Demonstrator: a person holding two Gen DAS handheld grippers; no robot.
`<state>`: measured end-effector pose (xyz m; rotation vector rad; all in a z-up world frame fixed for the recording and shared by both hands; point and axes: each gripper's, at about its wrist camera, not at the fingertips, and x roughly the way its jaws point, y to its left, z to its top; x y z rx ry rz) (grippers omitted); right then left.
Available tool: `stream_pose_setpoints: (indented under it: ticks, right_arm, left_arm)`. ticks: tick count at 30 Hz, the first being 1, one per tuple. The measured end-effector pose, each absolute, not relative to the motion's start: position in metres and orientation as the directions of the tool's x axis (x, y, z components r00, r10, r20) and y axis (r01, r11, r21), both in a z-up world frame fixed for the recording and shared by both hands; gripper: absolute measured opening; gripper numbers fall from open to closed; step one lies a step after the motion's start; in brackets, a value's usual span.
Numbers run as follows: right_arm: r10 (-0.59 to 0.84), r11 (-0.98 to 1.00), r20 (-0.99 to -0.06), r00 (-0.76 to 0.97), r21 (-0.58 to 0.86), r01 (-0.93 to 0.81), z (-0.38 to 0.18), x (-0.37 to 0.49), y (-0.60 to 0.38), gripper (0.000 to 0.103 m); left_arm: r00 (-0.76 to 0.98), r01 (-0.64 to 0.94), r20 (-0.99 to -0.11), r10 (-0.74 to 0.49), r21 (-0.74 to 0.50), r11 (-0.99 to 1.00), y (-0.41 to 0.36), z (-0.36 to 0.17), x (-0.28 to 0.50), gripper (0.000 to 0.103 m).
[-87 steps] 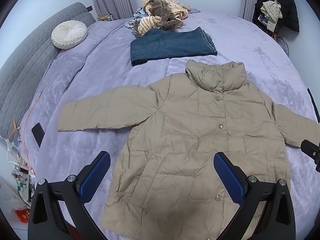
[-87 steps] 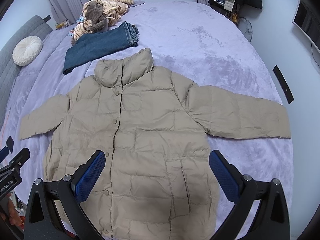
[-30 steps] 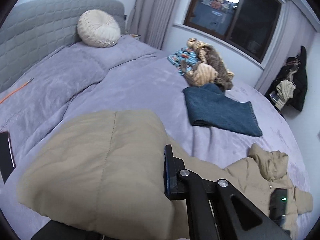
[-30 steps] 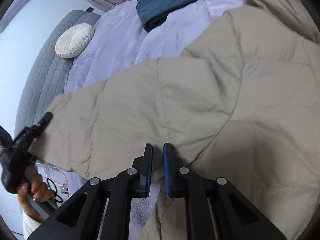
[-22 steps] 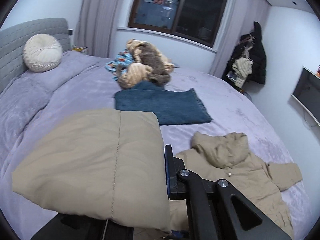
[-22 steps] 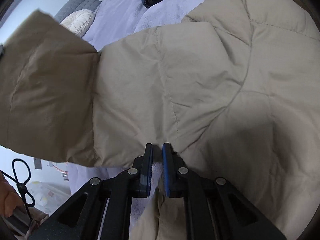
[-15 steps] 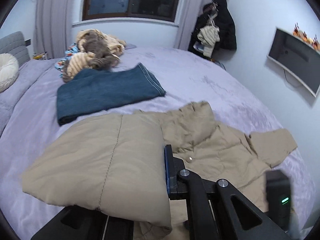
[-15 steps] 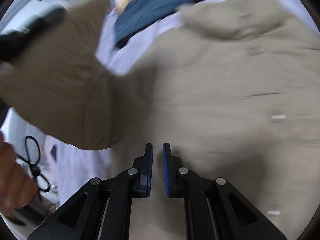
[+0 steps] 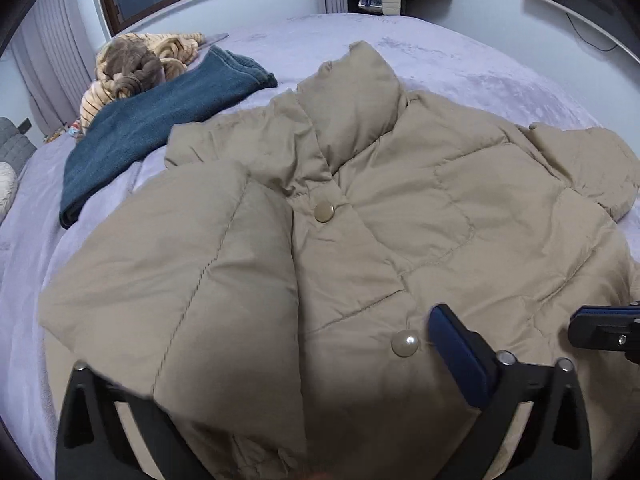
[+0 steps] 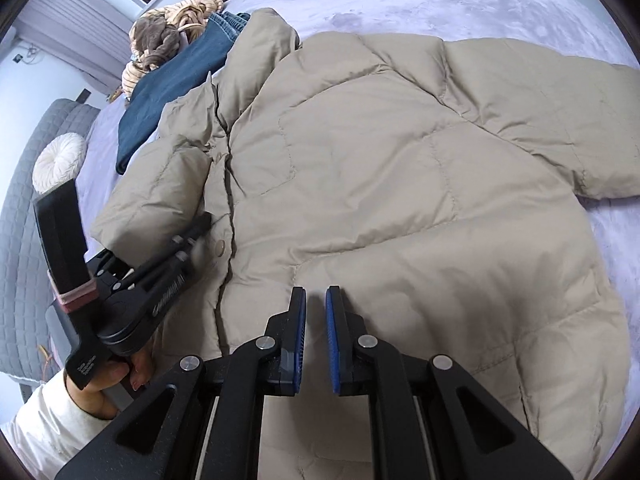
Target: Fold large clothes
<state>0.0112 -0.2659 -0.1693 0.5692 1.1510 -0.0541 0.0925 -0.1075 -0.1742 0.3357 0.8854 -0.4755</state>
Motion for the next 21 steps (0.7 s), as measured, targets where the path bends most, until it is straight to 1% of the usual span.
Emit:
stream_pose_setpoints:
  ticks: [1,3,5,6,7,9,10,11,13,15,17,18,19,20,21]
  right_arm:
    - [0.243,0.860,-0.874,0.422,0.395,0.323,-0.170,0.014,-0.262,0.012]
    - [0.242,0.866,-0.874,0.421,0.391,0.313,-0.168,0.021,-0.254,0.012]
    - [0.239,0.878,-0.874,0.423,0.381,0.291,-0.163,0.030,-0.244,0.012]
    - [0.237,0.889,-0.873,0.426,0.372,0.269,-0.158,0.033,-0.238,0.018]
    - [0.233,0.899,-0.873,0.429,0.361,0.247,-0.155,0.037,-0.232,0.025]
    - [0.220,0.925,-0.865,0.452,0.331,0.185,-0.143,0.044,-0.215,0.076]
    - [0.217,0.936,-0.854,0.472,0.320,0.149,-0.137,0.048,-0.205,0.082]
    - [0.216,0.948,-0.845,0.490,0.301,0.103,-0.130,0.052,-0.192,0.083]
    - [0.195,0.976,-0.843,0.501,0.216,-0.017,-0.119,0.062,-0.157,0.083]
    - [0.149,0.986,-0.851,0.503,0.092,-0.138,-0.116,0.075,-0.113,0.083]
    - [0.083,0.973,-0.859,0.505,-0.040,-0.228,-0.122,0.085,-0.074,0.083]
    - [0.047,0.958,-0.859,0.510,-0.106,-0.267,-0.127,0.089,-0.057,0.083]
    - [0.017,0.940,-0.849,0.529,-0.167,-0.298,-0.132,0.094,-0.042,0.083]
    - [-0.011,0.925,-0.836,0.549,-0.218,-0.313,-0.137,0.099,-0.031,0.083]
    - [-0.051,0.910,-0.826,0.562,-0.270,-0.315,-0.144,0.107,-0.024,0.083]
  left_arm:
    - [0.552,0.530,-0.793,-0.258,0.095,0.843,-0.106,-0.169,0.091,0.102]
    - [0.536,0.539,-0.805,-0.255,0.094,0.837,-0.098,-0.160,0.088,0.102]
    - [0.534,0.533,-0.798,-0.279,0.062,0.844,-0.078,-0.146,0.084,0.102]
    - [0.536,0.522,-0.791,-0.295,0.035,0.852,-0.063,-0.138,0.084,0.102]
    - [0.543,0.502,-0.784,-0.301,0.015,0.865,-0.048,-0.130,0.085,0.102]
    - [0.570,0.433,-0.768,-0.291,-0.020,0.901,-0.010,-0.118,0.093,0.102]
    - [0.584,0.386,-0.765,-0.273,-0.035,0.922,0.010,-0.113,0.097,0.102]
    - [0.589,0.338,-0.768,-0.252,-0.048,0.940,0.029,-0.112,0.107,0.102]
    - [0.580,0.230,-0.789,-0.200,-0.077,0.970,0.069,-0.116,0.124,0.102]
    - [0.552,0.109,-0.826,-0.110,-0.059,0.992,0.103,-0.131,0.143,0.102]
    - [0.520,0.042,-0.849,-0.092,-0.083,0.996,0.127,-0.148,0.153,0.084]
    - [0.487,0.022,-0.868,-0.095,-0.097,0.995,0.135,-0.159,0.158,0.071]
    - [0.459,0.012,-0.882,-0.106,-0.113,0.994,0.139,-0.169,0.161,0.063]
    - [0.445,0.013,-0.886,-0.129,-0.138,0.990,0.141,-0.177,0.162,0.058]
    - [0.437,0.018,-0.887,-0.146,-0.153,0.988,0.141,-0.184,0.160,0.051]
